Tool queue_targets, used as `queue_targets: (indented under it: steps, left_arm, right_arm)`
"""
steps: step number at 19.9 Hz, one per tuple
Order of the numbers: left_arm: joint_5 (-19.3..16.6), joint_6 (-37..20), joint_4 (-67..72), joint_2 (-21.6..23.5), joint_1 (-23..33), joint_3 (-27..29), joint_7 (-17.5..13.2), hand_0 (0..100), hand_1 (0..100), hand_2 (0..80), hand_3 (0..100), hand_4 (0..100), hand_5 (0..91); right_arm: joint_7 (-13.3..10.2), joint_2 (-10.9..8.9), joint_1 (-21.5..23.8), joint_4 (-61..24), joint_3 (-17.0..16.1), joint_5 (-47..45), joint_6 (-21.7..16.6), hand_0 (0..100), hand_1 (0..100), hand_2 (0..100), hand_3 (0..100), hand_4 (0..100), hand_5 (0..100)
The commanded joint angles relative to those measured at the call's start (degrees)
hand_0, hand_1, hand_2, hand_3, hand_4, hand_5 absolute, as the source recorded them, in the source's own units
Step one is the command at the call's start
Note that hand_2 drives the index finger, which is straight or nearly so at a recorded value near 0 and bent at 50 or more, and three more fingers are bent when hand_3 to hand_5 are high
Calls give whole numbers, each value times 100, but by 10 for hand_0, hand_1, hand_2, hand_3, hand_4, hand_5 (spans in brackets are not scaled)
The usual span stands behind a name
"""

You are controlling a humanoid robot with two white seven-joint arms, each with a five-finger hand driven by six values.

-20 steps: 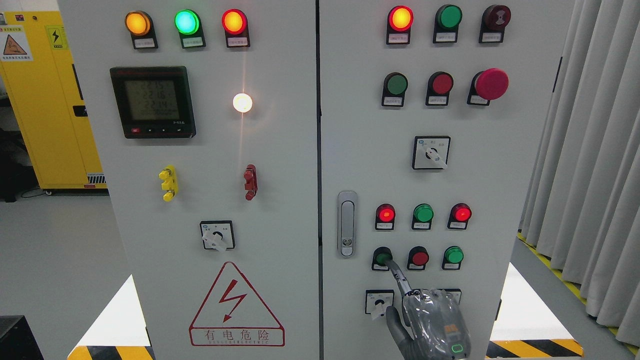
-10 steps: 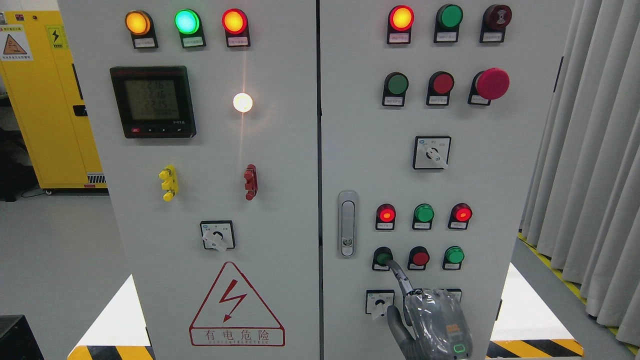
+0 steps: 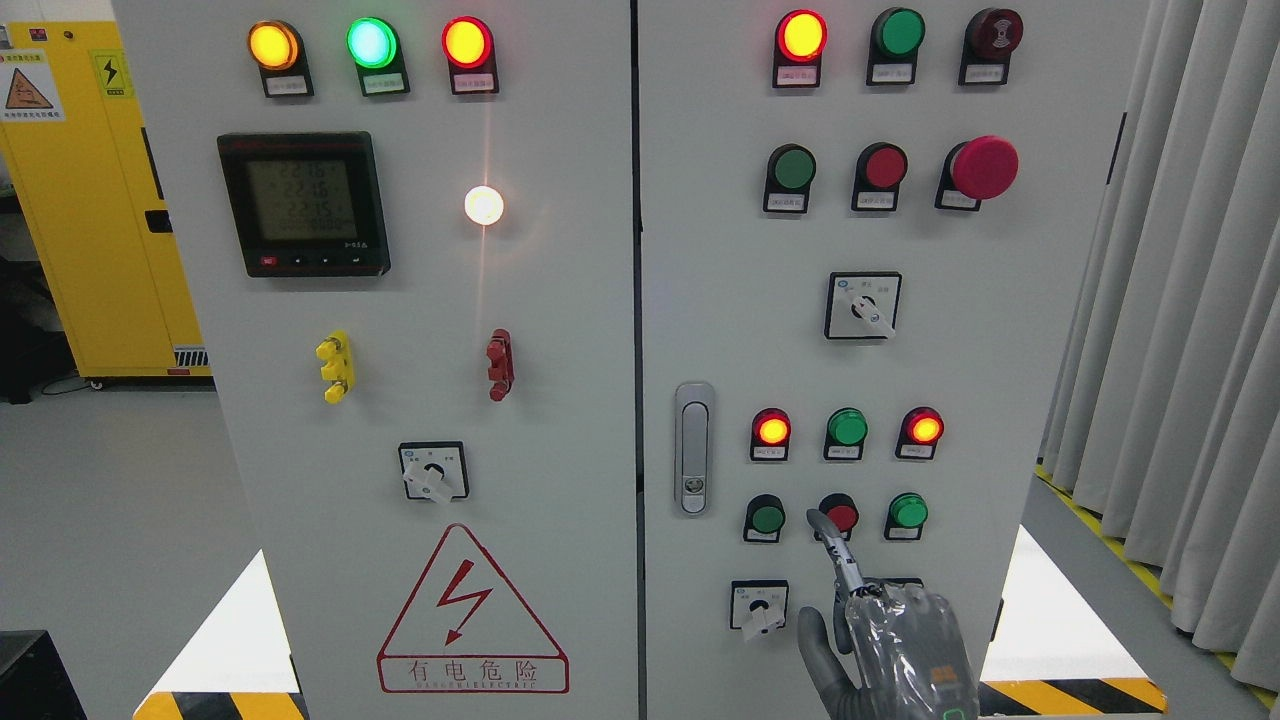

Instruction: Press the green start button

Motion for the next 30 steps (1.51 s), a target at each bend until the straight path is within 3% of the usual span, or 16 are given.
queue_targets:
  steps: [1, 5, 7, 8, 9, 10, 12, 14, 15, 17, 19, 21, 25, 30]
  left_arm:
    - [2, 1, 0, 0, 0, -7, -4, 120, 556, 0, 0, 0, 0]
    - [2, 1, 0, 0, 0, 2, -4, 120, 556, 0, 0, 0, 0]
    - [2, 1, 0, 0, 0, 2, -4, 120, 556, 0, 0, 0, 0]
    - [2, 1, 0, 0, 0, 2, -4, 120, 556, 0, 0, 0, 0]
    - [2, 1, 0, 0, 0, 2, -4, 120, 556, 0, 0, 0, 0]
    - [2, 1, 0, 0, 0, 2, 4, 120, 556, 0, 0, 0, 0]
    - [2, 1, 0, 0, 0, 2, -4, 120, 556, 0, 0, 0, 0]
    - [2, 1, 0, 0, 0, 2, -4, 120, 556, 0, 0, 0, 0]
    - [2, 1, 0, 0, 0, 2, -4, 120, 556, 0, 0, 0, 0]
    - [2, 1, 0, 0, 0, -7, -4, 120, 556, 0, 0, 0, 0]
    - [2, 1, 0, 0, 0, 2, -4, 120, 556, 0, 0, 0, 0]
    - [2, 1, 0, 0, 0, 2, -4, 120, 556, 0, 0, 0, 0]
    - [2, 1, 0, 0, 0, 2, -4, 120, 556, 0, 0, 0, 0]
    - [2, 1, 0, 0, 0, 2, -4, 120, 556, 0, 0, 0, 0]
  right_arm:
    - [-136, 5, 358, -599, 522, -620, -174, 752, 877, 0, 936, 957, 1000]
    - [-83, -3, 657, -687, 760, -1840, -499, 769, 864, 0, 874, 918, 937]
    - [-22, -3, 806, -704, 839, -2499, -613, 733, 830, 2, 537, 672, 694]
    - [39, -3, 885, -713, 918, -2807, -623, 731, 829, 3, 535, 667, 692]
    - [101, -12, 947, -722, 962, -3071, -623, 722, 812, 1, 353, 475, 503]
    - [188, -12, 973, -739, 972, -3353, -623, 724, 795, 0, 256, 359, 361]
    - [373, -3, 982, -748, 1068, -3959, -605, 742, 772, 0, 134, 229, 223]
    - [453, -12, 1009, -740, 1173, -4478, -561, 748, 756, 0, 111, 210, 193]
    - [462, -12, 1052, -731, 1174, -4576, -561, 713, 724, 0, 45, 111, 109]
    - [471, -21, 1062, -678, 1226, -4804, -544, 657, 696, 0, 24, 87, 74]
    - [628, -21, 1061, -634, 1297, -5111, -378, 631, 656, 0, 7, 63, 40]
    - [769, -3, 1088, -634, 1401, -5445, -167, 609, 636, 0, 0, 36, 19]
    - [787, -3, 1105, -599, 1543, -5711, 80, 595, 600, 0, 0, 0, 0]
    - [787, -12, 1079, -511, 1543, -5763, 98, 561, 591, 0, 0, 0, 0]
